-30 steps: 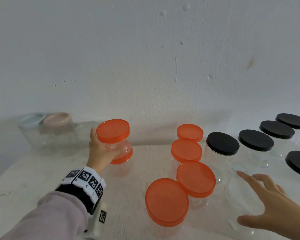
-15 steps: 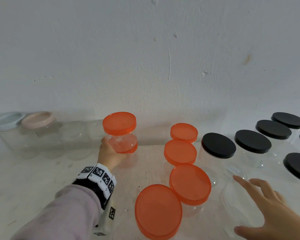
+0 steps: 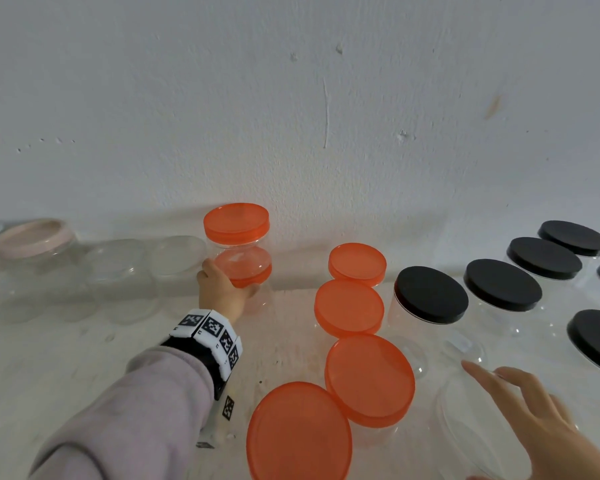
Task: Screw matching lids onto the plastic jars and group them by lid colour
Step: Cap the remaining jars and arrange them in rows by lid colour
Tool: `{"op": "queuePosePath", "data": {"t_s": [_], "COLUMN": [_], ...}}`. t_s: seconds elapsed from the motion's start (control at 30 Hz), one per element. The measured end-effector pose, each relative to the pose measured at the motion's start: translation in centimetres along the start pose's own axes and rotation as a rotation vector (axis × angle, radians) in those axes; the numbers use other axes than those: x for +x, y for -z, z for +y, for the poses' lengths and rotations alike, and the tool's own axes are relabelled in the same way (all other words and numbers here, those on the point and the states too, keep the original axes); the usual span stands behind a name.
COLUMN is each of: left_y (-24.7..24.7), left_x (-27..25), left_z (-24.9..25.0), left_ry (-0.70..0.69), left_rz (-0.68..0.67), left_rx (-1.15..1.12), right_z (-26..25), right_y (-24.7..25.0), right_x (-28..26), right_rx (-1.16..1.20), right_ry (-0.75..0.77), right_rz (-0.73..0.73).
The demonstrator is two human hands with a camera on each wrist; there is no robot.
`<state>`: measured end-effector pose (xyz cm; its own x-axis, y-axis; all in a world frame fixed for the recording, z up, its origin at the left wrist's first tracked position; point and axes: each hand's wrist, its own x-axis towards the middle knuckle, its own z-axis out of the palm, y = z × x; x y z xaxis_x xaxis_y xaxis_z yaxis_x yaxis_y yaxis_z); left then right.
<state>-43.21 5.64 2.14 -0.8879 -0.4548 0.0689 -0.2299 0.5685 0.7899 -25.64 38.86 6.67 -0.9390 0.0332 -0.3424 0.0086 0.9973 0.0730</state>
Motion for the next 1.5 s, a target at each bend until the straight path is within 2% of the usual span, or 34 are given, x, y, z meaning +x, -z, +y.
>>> {"op": "queuePosePath", "data": {"t_s": [0.2,0.3,0.47,0.6,0.67,0.73,0.83,0.93,1.03,1.17,1.33,1.5], "left_y": [0.5,1.4,3.6,5.5,6.1,6.1,5.9,6.3,7.2,8.9,10.9,12.5], "left_x": [-0.1,-0.9,-4.4,-8.7,-11.2,-13.3,-15.5,-16.7,-17.5,-18.4,-19.8,-20.9], "left_z": [-0.2,-0.5,-0.3,0.4,0.5,0.3,-0.3,-0.6,-1.1,-2.1,-3.6,-4.7], "left_ry": [0.003,-0.005,-0.137,-0.277,-0.398,-0.490,-0.524,-0.466,-0.429,-0.435,-0.439,-0.396], "left_rz": [-0.005,-0.081,-0.320,-0.648,-0.806,-0.896,-0.911,-0.889,-0.887,-0.896,-0.906,-0.866], "left_rx": [0.020,0.032,0.088,0.075,0.156,0.309,0.456,0.432,0.432,0.451,0.469,0.494], "right_z": [-0.5,-0.4,-0.4,0.0,0.2,0.6,0.8,0.5,0.3,-0.8,-7.2,-14.7], "right_y": [1.3,1.5,1.5,1.1,0.9,0.8,0.5,0.6,1.6,4.4,6.9,5.5], "right_x": [-0.4,-0.7,-1.4,-1.8,-2.1,-2.5,-3.3,-4.3,-5.8,-7.6,-5.9,0.0], "right_rx": [0.041,0.088,0.202,0.308,0.363,0.425,0.485,0.509,0.538,0.619,0.762,0.680], "right_ry": [0.007,0.037,0.071,0.077,0.094,0.121,0.136,0.134,0.209,0.336,0.487,0.510], "right_rz": [-0.136,-0.173,-0.098,-0.038,-0.026,-0.016,0.030,0.055,0.097,0.246,0.293,0.323]}}
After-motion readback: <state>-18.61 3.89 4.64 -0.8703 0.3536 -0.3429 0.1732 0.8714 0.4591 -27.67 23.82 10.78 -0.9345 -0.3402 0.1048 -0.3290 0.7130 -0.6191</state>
